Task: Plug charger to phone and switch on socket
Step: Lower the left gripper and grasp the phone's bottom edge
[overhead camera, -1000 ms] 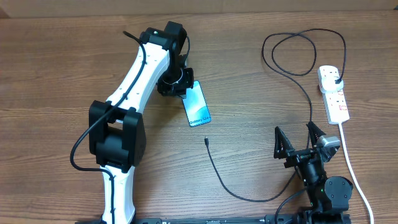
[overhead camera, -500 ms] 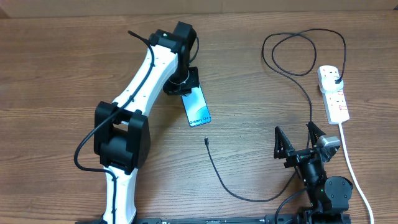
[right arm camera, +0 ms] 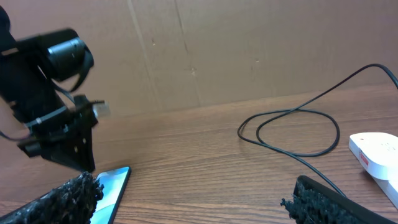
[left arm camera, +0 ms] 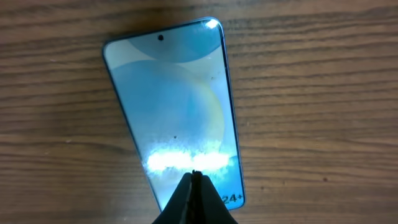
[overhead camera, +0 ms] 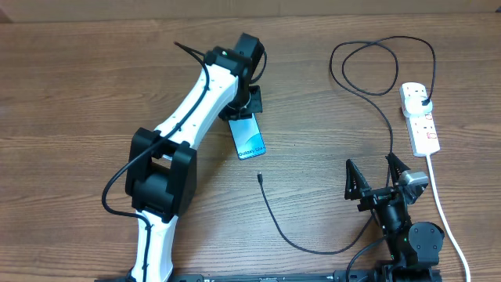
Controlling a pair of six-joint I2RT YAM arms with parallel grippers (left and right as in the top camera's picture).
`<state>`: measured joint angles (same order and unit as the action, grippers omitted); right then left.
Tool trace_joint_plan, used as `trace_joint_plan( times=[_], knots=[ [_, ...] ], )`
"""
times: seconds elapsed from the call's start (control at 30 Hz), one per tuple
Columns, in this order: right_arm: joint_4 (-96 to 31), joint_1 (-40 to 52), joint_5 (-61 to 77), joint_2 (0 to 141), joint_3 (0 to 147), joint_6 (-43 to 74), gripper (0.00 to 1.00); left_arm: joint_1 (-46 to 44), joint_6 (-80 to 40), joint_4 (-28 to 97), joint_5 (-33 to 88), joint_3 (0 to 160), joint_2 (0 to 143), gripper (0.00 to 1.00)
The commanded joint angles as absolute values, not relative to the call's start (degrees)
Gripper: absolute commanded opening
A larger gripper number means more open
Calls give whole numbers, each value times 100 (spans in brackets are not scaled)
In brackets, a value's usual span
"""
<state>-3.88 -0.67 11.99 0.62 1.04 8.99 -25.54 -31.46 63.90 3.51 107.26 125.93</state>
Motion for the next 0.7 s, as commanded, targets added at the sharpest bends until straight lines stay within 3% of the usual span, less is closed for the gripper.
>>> trace_joint_plan(
  times=[0.0, 0.67],
  knots=[
    [-357, -34, 1164, 14, 45, 891, 100, -2596, -3304, 6121, 235, 10320, 12634, 4],
    [-357, -34, 1164, 14, 45, 891, 100, -2596, -3301, 4565, 84, 8960, 12634, 4]
  ],
)
